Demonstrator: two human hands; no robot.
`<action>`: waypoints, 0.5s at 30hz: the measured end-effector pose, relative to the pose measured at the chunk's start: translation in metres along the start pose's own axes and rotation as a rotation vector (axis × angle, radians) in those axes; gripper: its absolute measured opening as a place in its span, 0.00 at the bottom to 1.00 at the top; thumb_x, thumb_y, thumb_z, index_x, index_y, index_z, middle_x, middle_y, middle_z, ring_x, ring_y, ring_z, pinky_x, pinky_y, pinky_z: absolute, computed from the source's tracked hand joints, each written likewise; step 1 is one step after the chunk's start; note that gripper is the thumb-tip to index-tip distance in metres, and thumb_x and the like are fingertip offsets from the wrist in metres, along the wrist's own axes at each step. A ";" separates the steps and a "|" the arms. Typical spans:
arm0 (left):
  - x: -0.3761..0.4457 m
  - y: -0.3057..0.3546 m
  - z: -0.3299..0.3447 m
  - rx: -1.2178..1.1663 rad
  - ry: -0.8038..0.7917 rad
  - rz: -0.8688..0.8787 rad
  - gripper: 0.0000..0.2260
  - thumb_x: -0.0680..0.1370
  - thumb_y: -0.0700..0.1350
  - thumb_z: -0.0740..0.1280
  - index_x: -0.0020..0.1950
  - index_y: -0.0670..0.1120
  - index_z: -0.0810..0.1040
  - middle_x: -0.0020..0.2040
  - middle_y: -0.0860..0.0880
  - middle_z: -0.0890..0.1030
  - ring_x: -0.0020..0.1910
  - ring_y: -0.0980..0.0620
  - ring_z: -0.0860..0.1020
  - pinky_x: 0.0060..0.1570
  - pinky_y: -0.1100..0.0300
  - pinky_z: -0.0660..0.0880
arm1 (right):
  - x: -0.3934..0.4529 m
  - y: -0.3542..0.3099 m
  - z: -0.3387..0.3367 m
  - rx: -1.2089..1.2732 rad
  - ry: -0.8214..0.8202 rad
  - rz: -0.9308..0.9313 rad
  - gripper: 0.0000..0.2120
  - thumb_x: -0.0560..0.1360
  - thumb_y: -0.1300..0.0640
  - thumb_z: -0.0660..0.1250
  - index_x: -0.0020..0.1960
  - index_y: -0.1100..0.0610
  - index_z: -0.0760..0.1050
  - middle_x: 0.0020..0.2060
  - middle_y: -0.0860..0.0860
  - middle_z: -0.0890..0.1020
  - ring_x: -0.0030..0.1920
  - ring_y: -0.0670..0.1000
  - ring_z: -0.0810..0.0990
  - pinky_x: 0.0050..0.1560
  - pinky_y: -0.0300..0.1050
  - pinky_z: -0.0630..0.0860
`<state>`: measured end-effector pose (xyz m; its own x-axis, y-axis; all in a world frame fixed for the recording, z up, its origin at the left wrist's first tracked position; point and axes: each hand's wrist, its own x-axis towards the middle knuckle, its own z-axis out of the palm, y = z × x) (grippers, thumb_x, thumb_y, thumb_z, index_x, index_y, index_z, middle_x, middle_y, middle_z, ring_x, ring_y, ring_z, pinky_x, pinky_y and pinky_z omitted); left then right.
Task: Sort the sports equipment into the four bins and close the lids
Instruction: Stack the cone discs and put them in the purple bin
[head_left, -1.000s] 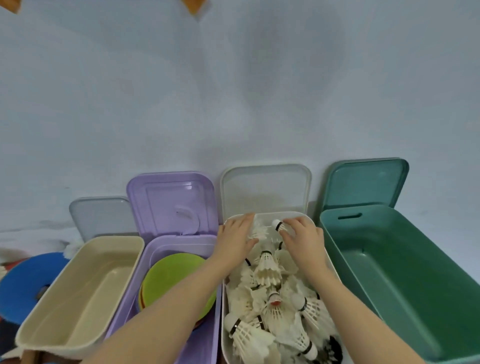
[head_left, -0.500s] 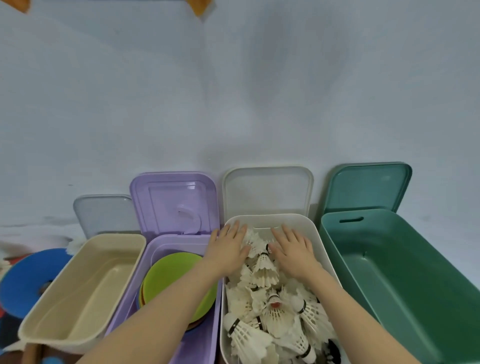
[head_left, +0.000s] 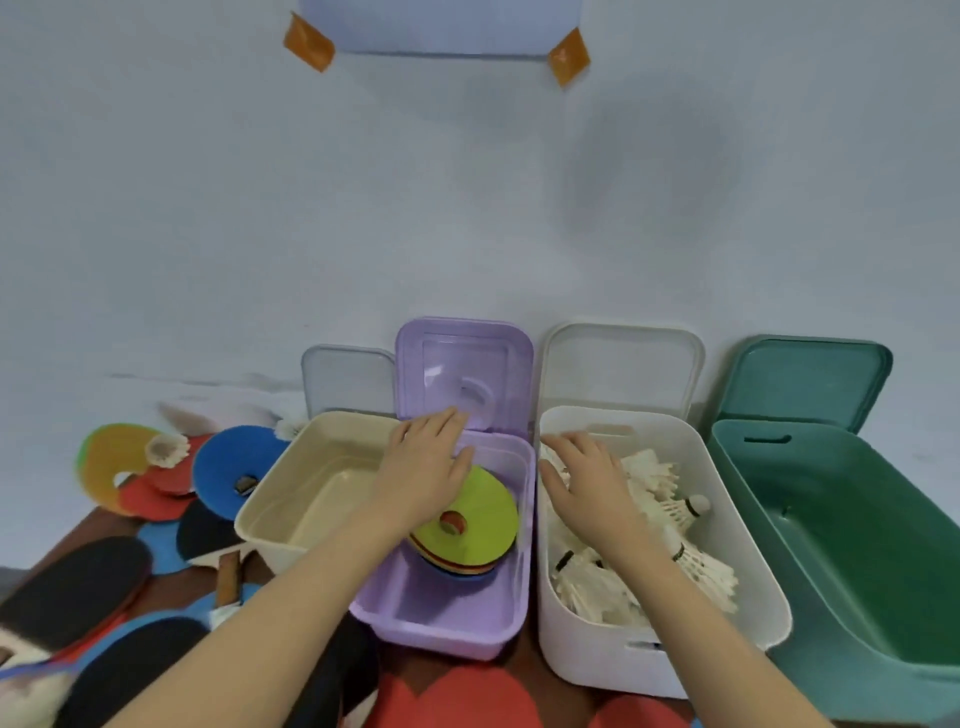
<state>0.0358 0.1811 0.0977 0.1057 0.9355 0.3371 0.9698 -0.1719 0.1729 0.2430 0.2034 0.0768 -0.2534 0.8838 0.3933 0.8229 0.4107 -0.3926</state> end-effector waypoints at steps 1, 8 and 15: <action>-0.008 -0.011 -0.004 -0.002 -0.005 -0.019 0.33 0.72 0.60 0.43 0.70 0.47 0.69 0.69 0.48 0.71 0.67 0.49 0.69 0.64 0.53 0.62 | 0.000 -0.012 0.005 0.017 -0.013 -0.016 0.20 0.74 0.49 0.57 0.61 0.55 0.75 0.54 0.54 0.78 0.55 0.60 0.76 0.56 0.53 0.71; -0.061 -0.109 -0.028 -0.008 -0.052 -0.098 0.25 0.78 0.55 0.50 0.73 0.48 0.64 0.72 0.50 0.66 0.70 0.51 0.64 0.66 0.56 0.57 | 0.001 -0.105 0.063 0.090 -0.044 -0.094 0.20 0.74 0.49 0.56 0.57 0.58 0.78 0.50 0.55 0.81 0.52 0.60 0.78 0.52 0.57 0.75; -0.115 -0.244 -0.040 -0.086 -0.118 -0.133 0.20 0.81 0.51 0.56 0.72 0.48 0.65 0.73 0.49 0.64 0.71 0.50 0.61 0.68 0.53 0.53 | -0.006 -0.215 0.141 0.209 -0.046 -0.071 0.17 0.75 0.51 0.58 0.56 0.58 0.78 0.48 0.53 0.80 0.49 0.54 0.78 0.49 0.45 0.71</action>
<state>-0.2216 0.1033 0.0537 0.0077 0.9805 0.1963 0.9551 -0.0653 0.2889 -0.0040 0.1412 0.0420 -0.3337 0.8585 0.3894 0.6802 0.5053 -0.5311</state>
